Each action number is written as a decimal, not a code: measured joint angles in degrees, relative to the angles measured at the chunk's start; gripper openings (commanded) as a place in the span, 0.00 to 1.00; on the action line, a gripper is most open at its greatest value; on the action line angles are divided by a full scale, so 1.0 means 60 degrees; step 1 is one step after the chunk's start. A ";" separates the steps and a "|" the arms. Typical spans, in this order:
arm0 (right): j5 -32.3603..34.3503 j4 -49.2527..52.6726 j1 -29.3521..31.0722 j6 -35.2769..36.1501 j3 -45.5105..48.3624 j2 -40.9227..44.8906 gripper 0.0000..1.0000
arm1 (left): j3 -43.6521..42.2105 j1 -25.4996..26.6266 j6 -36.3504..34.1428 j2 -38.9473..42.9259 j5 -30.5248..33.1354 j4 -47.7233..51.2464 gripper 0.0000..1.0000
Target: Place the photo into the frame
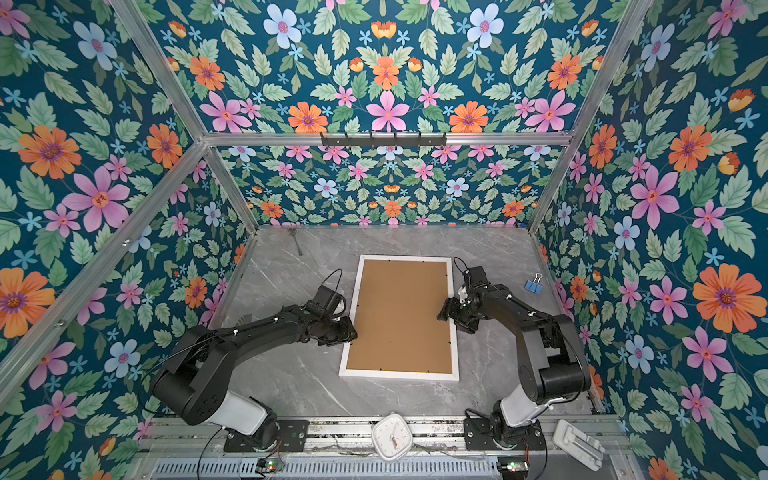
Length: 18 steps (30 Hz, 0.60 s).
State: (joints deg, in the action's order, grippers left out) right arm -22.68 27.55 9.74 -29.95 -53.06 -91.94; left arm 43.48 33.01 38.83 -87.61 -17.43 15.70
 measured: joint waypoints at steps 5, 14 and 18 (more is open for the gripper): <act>0.0226 0.0222 -0.0011 0.0168 -0.1056 -0.0714 0.69 | -0.0007 0.0106 0.0426 -0.0044 0.0106 -0.0222 0.40; 0.1045 0.0816 -0.0080 0.0896 -0.3293 -0.2382 0.68 | 0.0514 0.0433 0.1009 -0.0645 0.0131 -0.0543 0.41; 0.1344 0.1147 -0.0047 0.1111 -0.3821 -0.2401 0.69 | 0.0765 0.0743 0.1224 -0.0925 0.0033 -0.0885 0.41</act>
State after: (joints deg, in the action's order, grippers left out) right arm -14.61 34.44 9.45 -23.29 -75.99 -106.34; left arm 48.07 37.47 46.17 -93.17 -17.23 10.39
